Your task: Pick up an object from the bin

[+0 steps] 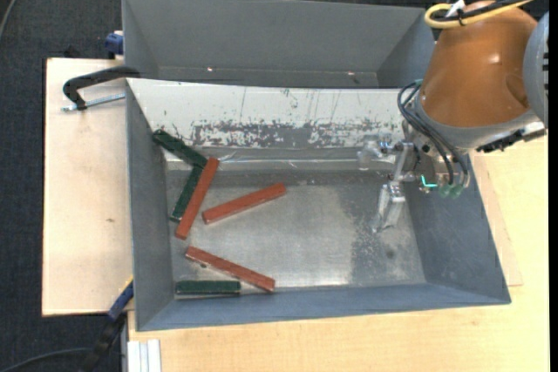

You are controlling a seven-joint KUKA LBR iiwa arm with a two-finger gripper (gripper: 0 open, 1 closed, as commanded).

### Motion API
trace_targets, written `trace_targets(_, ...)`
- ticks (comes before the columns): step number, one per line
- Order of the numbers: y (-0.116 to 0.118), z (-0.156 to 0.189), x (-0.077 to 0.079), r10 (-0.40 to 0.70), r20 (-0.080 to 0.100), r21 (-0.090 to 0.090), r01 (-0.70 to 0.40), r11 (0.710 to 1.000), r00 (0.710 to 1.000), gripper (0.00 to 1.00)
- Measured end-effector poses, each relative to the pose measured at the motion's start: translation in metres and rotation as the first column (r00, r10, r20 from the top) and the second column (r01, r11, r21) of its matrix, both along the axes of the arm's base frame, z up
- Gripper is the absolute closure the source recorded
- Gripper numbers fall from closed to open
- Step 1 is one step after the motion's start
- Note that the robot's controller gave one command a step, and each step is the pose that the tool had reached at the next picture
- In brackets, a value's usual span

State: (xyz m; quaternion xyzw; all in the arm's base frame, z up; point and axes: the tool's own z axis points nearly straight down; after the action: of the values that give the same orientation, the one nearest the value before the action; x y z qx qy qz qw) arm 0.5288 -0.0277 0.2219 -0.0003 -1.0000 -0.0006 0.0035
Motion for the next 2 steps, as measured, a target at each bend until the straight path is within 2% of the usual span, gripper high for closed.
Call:
trace_targets(1,0.053,-0.066,0.059,0.122,0.010,0.002,-0.122,0.993,0.992,0.00)
trace_targets(2,0.126,-0.153,0.063,0.378,0.005,0.003,-0.378,0.926,0.926,0.00)
